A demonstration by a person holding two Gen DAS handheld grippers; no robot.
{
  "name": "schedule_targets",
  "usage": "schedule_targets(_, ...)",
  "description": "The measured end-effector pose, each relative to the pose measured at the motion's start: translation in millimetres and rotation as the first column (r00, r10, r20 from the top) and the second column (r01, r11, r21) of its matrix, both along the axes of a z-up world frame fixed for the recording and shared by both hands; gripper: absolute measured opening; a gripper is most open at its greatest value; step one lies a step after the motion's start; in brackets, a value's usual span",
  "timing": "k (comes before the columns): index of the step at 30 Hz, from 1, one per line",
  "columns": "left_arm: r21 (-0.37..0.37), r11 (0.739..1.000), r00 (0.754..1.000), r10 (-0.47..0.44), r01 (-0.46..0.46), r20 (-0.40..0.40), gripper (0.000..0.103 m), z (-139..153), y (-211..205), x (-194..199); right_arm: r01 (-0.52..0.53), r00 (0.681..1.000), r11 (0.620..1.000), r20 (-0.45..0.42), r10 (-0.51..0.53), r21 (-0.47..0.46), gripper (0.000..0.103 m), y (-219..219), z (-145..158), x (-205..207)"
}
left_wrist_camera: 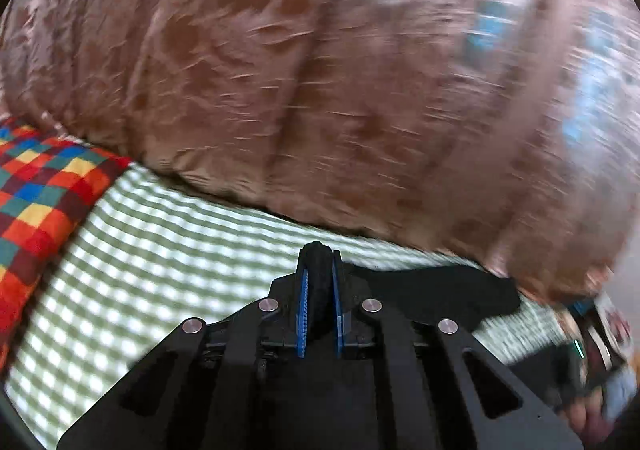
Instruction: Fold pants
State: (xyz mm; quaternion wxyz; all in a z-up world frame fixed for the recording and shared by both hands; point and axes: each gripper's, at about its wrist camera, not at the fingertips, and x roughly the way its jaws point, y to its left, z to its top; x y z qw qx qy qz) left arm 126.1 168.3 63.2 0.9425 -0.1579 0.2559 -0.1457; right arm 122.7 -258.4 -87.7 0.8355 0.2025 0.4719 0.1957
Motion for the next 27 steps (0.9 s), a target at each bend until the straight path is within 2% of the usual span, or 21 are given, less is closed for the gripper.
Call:
schedule_targets(4,-0.054,0.993,0.995,-0.104,0.104,0.01,0.009,-13.8,-17.7,-66.1,-0.054,0.998,0.998,0.033,0.053,0.041,0.088,9.2,23.9,20.7)
schedule_targets(6,-0.093,0.987,0.991,-0.132,0.13,-0.014,0.008,-26.8,-18.3,-87.6,-0.078,0.997,0.993,0.026,0.076,0.093,0.082,15.2,33.9,43.2)
schedule_targets(8,-0.098,0.986,0.989,-0.142,0.138,-0.038,0.008,-36.2,-24.2,-101.0,-0.071,0.997,0.99,0.024,0.069,0.121,0.077,20.0,42.7,65.2)
schedule_targets(12,-0.106,0.982,0.985,-0.164,0.157,-0.058,0.008,-46.0,-32.5,-119.2,-0.009,1.0,0.983,-0.008,0.011,0.185,0.074,24.2,55.5,126.3)
schedule_targets(14,-0.098,0.982,0.984,-0.168,0.162,-0.056,0.008,-45.2,-33.3,-124.5,0.052,0.998,0.984,-0.045,-0.045,0.17,0.074,24.2,54.3,151.4)
schedule_targets(16,-0.093,0.983,0.984,-0.167,0.161,-0.059,0.008,-44.2,-30.6,-121.2,0.114,0.988,0.983,-0.121,-0.096,0.146,0.074,23.0,40.6,179.5)
schedule_targets(18,-0.085,0.983,0.984,-0.166,0.16,-0.063,0.008,-43.7,-26.1,-122.7,0.175,0.969,0.979,-0.195,-0.153,0.102,0.064,20.1,21.4,202.9)
schedule_targets(19,-0.08,0.985,0.984,-0.162,0.156,-0.068,0.008,-43.6,-23.7,-121.7,0.198,0.961,0.976,-0.213,-0.174,0.093,0.043,17.3,15.3,208.4)
schedule_targets(20,-0.076,0.986,0.985,-0.156,0.151,-0.072,0.008,-44.4,-20.6,-121.2,0.222,0.955,0.971,-0.218,-0.2,0.084,0.014,13.9,10.1,214.3)
schedule_targets(21,-0.07,0.988,0.987,-0.143,0.138,-0.079,0.008,-43.9,-16.4,-118.1,0.229,0.956,0.97,-0.208,-0.207,0.086,0.009,12.7,9.5,217.7)
schedule_targets(23,-0.052,0.994,0.992,-0.103,0.099,-0.077,0.008,-40.3,-6.5,-109.0,0.21,0.965,0.973,-0.178,-0.191,0.095,0.009,12.9,15.0,222.1)
schedule_targets(26,0.019,0.997,0.997,0.07,-0.07,-0.032,0.008,-17.3,21.4,-70.1,0.176,0.982,0.979,-0.087,-0.167,0.101,0.008,13.2,39.0,214.1)
schedule_targets(27,0.007,0.993,0.993,0.115,-0.115,-0.016,0.008,-10.1,32.4,-58.5,0.161,0.986,0.981,-0.053,-0.156,0.111,0.008,13.5,49.2,207.1)
